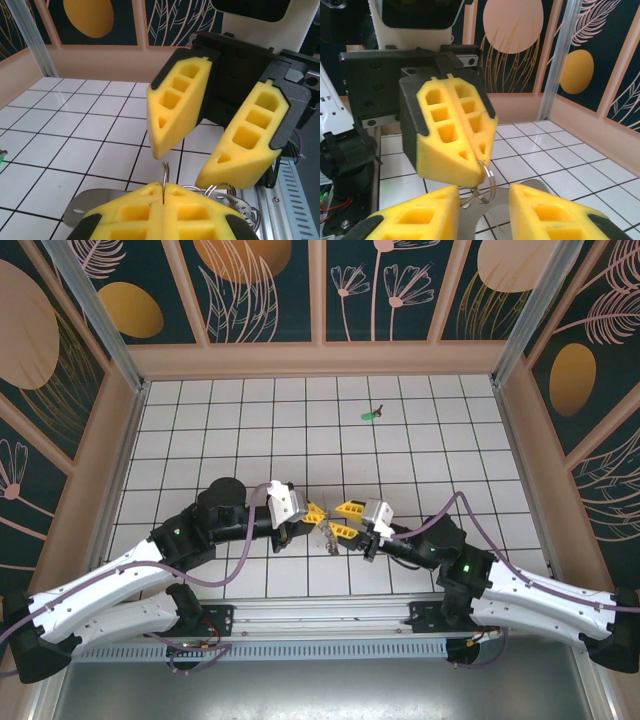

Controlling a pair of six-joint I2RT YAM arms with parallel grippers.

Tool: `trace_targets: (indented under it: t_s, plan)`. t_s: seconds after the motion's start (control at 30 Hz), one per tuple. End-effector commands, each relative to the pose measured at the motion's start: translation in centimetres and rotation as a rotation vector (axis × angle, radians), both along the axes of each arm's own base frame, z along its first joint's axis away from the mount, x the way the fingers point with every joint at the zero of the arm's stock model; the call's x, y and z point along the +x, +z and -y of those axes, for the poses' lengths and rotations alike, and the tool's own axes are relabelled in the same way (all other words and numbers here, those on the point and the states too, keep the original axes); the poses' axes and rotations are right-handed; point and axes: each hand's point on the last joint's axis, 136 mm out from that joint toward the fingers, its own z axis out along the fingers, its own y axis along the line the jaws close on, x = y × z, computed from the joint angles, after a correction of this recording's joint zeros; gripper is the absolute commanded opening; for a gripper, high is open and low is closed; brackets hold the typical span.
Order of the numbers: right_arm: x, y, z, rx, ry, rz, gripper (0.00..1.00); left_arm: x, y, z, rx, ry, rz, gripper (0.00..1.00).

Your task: Put the keys on the keyring

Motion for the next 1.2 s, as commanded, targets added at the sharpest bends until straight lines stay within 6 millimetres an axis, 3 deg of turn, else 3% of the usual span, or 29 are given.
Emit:
trace_targets:
  t_s: [0.0, 0.37, 0.63, 0.9, 1.03, 1.17]
  plan:
    - [0.4, 1.0, 0.4, 0.044, -0.026, 0.005, 0.33, -0.5, 1.8, 0.1, -0.061, -0.032, 0.039, 0.00]
    - [1.6, 0.4, -0.3, 0.009, -0.039, -0.017, 0.31, -1.3, 2.0, 0.3, -0.065, -0.082, 0.042, 0.00]
    - [1.9, -0.1, -0.6, -0.004, -0.008, -0.027, 0.23, -1.4, 1.7, 0.5, -0.056, -0.095, 0.028, 0.00]
    - [0.4, 0.5, -0.7, 0.018, 0.081, 0.002, 0.14, -0.8, 1.0, 0.8, -0.032, -0.076, 0.016, 0.00]
    - [0.1, 0.4, -0.8, 0.008, 0.099, 0.004, 0.00, -0.7, 0.9, 0.9, -0.030, -0.068, 0.012, 0.00]
    - [0.6, 0.4, -0.4, 0.007, 0.063, 0.015, 0.00, 0.4, 0.5, 0.4, -0.012, 0.004, 0.020, 0.00]
